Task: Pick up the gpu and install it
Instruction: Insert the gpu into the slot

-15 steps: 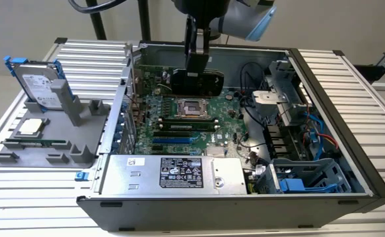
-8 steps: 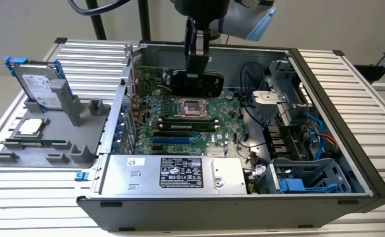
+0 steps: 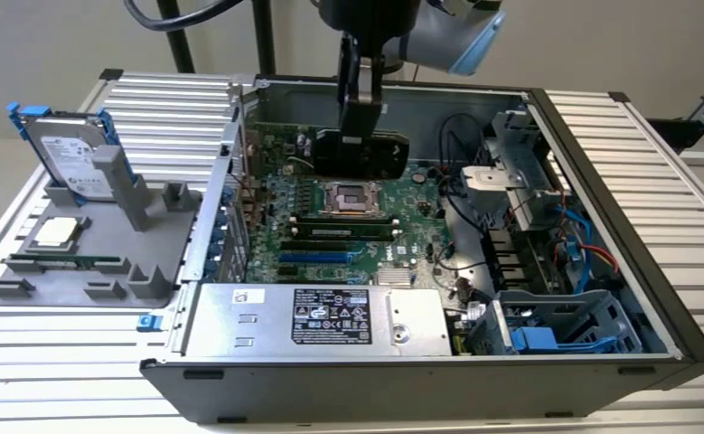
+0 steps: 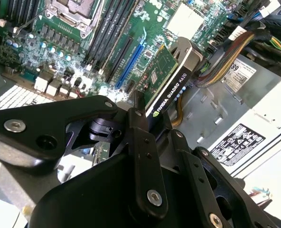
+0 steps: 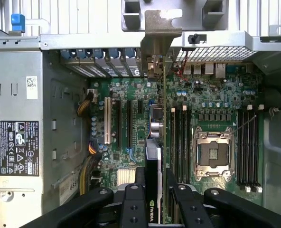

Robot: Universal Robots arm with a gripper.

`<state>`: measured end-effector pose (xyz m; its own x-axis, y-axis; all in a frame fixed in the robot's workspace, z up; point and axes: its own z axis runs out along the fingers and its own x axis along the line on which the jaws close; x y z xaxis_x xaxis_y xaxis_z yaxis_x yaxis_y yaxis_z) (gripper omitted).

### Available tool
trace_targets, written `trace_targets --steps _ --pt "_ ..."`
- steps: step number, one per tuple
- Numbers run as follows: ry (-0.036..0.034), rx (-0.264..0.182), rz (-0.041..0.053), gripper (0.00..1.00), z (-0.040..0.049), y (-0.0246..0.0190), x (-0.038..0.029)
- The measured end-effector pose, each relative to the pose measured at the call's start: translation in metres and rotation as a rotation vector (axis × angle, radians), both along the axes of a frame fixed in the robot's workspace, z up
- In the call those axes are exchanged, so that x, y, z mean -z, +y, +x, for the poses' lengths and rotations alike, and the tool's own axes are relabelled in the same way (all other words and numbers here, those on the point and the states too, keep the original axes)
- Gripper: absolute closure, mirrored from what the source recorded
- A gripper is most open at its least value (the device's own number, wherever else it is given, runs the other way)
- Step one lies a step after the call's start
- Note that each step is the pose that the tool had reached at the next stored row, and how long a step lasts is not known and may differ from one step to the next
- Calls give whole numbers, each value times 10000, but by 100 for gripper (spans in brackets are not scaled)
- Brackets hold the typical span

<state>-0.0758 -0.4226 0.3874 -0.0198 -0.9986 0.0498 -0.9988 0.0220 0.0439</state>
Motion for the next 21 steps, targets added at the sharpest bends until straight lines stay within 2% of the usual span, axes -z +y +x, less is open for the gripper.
trace_targets --steps 9,21 --pt "1 0 -36 100 0 0 41" --pt "-4 1 -40 100 0 0 68"
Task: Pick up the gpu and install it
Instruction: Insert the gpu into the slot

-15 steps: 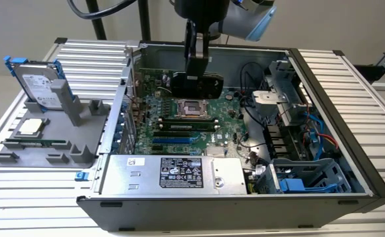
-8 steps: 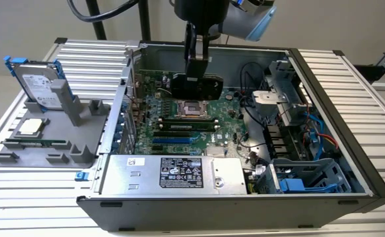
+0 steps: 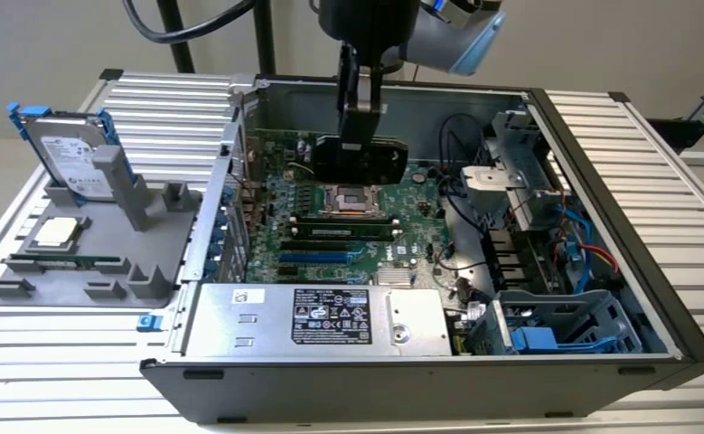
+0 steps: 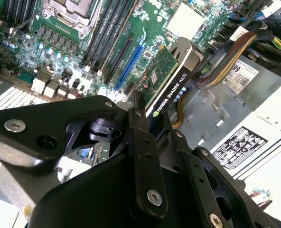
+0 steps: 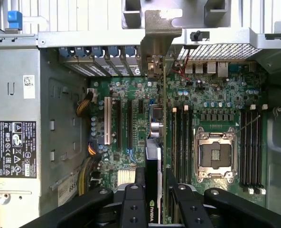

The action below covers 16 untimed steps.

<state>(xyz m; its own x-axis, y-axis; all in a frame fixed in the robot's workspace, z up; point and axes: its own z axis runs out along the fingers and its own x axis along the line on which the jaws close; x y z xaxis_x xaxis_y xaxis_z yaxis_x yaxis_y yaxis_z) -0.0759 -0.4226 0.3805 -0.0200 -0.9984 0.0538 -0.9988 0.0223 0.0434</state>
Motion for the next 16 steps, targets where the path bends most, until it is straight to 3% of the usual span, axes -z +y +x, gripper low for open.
trace_targets --steps 16 --pt "1 -1 -32 100 0 0 26"
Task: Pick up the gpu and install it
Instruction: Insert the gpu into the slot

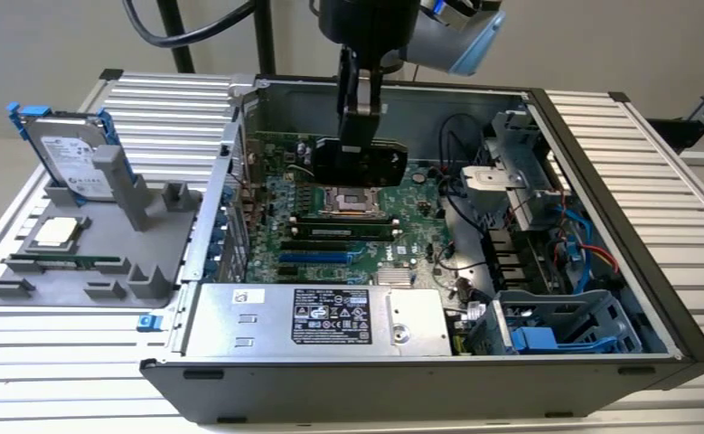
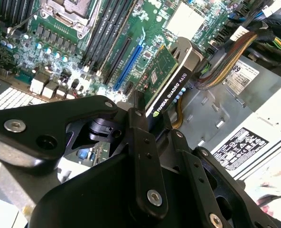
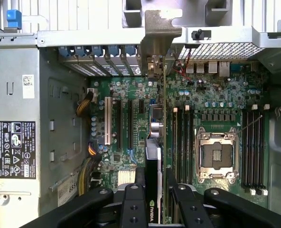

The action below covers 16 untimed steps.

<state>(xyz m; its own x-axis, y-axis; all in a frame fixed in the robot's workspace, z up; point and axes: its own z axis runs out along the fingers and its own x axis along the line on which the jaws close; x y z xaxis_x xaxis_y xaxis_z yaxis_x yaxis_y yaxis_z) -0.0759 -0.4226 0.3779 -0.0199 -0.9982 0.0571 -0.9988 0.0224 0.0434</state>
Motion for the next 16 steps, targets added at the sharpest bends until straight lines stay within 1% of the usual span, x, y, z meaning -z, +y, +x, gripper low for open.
trace_targets --steps 3,8,16 --pt "-1 0 3 100 0 0 6" --pt "0 0 -24 100 0 0 49" --pt "-16 0 -97 100 0 3 174"
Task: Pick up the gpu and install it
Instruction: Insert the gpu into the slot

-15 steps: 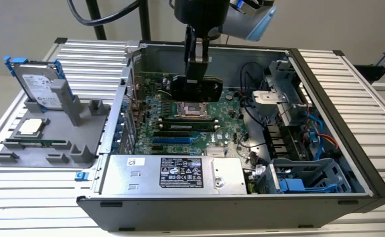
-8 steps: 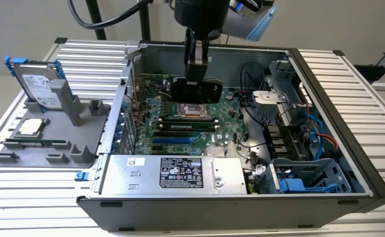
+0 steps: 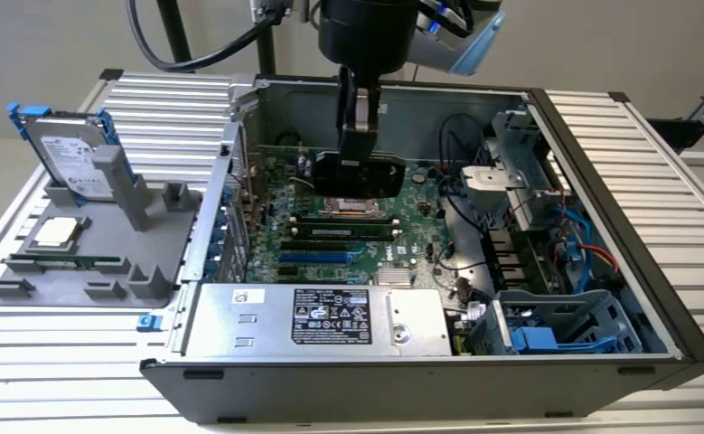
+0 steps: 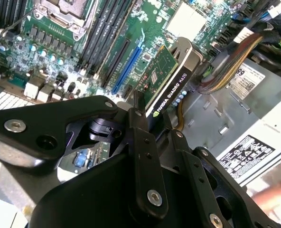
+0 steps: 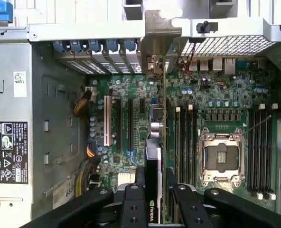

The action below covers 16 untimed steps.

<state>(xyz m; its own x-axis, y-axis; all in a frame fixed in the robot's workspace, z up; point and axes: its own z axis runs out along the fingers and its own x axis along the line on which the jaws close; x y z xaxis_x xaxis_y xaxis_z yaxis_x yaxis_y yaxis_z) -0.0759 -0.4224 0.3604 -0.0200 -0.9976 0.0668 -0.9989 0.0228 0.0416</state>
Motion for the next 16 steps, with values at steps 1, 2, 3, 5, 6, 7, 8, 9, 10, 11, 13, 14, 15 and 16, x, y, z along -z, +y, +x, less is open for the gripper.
trace_targets --steps 1,2,3,5,6,7,8,9,10,11,13,14,15,16 --pt "1 1 -36 100 1 1 8" --pt "1 0 -57 100 2 1 12" --pt "1 0 -62 100 1 1 12" --pt "1 0 -64 100 1 1 12" --pt "1 0 -63 100 1 1 12" --pt "0 0 -62 100 1 1 13" --pt "0 0 -61 100 1 1 14" --pt "0 0 -62 100 1 1 14" --pt "1 0 -63 100 1 1 13" --pt "1 0 -62 100 1 1 15" --pt "-2 0 -57 100 1 1 30" --pt "0 1 -61 100 1 1 44" --pt "0 3 -62 100 1 1 62" --pt "0 6 -62 100 1 1 80"
